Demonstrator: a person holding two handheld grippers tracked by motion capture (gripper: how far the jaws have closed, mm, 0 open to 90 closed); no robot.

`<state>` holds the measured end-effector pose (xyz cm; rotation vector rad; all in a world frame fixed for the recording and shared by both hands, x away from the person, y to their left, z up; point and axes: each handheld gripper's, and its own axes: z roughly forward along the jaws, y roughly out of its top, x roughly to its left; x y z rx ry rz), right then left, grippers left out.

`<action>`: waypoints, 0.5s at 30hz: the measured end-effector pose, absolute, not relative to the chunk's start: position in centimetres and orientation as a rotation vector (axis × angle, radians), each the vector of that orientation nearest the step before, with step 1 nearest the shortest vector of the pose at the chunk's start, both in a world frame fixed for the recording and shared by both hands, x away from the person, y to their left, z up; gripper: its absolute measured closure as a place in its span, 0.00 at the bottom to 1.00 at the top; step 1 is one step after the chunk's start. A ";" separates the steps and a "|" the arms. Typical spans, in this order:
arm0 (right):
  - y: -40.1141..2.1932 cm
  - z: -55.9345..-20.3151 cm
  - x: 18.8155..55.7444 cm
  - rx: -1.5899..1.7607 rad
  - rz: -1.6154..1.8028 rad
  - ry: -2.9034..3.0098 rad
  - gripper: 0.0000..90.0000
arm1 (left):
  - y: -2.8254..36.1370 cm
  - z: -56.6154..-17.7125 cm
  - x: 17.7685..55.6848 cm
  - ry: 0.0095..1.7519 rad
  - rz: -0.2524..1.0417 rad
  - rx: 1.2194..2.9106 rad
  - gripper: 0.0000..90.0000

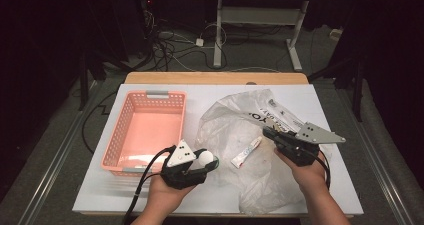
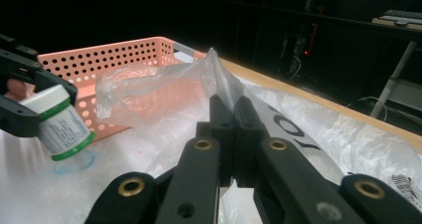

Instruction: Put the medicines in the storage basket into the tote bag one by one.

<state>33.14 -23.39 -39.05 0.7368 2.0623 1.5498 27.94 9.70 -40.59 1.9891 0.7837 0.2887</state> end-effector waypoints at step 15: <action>-23.2 -39.2 33.3 0.731 1.560 2.067 1.00 | 3.3 -41.3 31.3 0.722 0.306 2.018 0.54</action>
